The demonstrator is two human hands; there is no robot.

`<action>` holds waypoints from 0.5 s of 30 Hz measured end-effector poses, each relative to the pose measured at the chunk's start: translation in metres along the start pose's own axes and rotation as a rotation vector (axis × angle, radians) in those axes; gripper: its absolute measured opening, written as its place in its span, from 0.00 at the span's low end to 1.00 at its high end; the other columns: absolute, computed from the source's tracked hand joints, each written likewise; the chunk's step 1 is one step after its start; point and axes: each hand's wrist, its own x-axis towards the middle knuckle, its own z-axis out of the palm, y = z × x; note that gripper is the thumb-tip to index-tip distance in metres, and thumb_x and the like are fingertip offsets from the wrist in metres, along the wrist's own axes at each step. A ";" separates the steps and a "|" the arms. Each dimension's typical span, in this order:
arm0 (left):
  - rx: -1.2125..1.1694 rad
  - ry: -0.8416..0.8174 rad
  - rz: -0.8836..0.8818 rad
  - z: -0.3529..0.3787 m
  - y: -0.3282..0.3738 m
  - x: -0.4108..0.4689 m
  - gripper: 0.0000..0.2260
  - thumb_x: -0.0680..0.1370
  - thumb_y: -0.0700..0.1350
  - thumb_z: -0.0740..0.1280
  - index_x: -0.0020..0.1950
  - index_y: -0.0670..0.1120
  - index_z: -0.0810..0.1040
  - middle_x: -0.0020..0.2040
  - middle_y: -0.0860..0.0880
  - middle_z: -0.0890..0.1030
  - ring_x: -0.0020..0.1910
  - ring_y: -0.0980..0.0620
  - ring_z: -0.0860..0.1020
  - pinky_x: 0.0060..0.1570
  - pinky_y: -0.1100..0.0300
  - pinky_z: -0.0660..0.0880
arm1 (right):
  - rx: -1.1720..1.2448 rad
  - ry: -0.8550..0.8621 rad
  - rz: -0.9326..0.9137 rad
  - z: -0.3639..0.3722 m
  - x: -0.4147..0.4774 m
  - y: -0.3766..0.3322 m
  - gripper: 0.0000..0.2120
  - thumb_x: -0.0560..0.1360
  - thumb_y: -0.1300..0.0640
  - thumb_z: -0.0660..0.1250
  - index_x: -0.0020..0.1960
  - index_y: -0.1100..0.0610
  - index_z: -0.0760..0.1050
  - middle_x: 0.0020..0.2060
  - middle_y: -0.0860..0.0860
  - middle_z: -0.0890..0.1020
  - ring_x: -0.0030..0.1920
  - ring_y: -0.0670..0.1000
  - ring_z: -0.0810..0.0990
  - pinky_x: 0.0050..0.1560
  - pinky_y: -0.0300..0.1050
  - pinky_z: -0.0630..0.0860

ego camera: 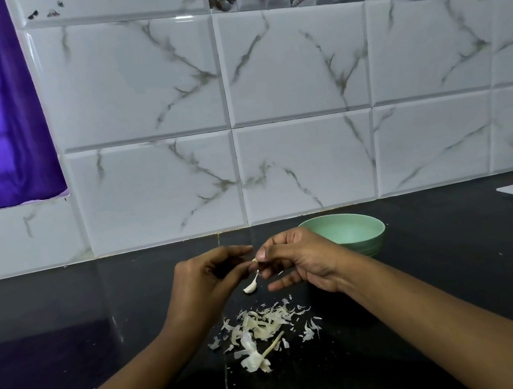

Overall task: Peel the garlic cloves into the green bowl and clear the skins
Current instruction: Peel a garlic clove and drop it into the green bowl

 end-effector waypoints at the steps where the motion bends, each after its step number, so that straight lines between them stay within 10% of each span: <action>1: 0.011 0.006 0.000 -0.001 0.000 0.001 0.09 0.67 0.50 0.73 0.46 0.51 0.84 0.36 0.60 0.84 0.36 0.63 0.83 0.37 0.72 0.76 | 0.016 -0.008 0.000 0.000 0.000 0.000 0.07 0.74 0.64 0.67 0.38 0.59 0.78 0.38 0.54 0.85 0.33 0.45 0.80 0.33 0.42 0.81; 15: -0.033 0.040 -0.079 0.002 0.001 0.000 0.06 0.68 0.39 0.76 0.42 0.48 0.84 0.34 0.58 0.84 0.33 0.61 0.83 0.34 0.73 0.75 | 0.054 0.017 -0.059 0.008 -0.001 0.001 0.04 0.76 0.63 0.66 0.42 0.59 0.75 0.35 0.51 0.83 0.34 0.45 0.80 0.32 0.44 0.81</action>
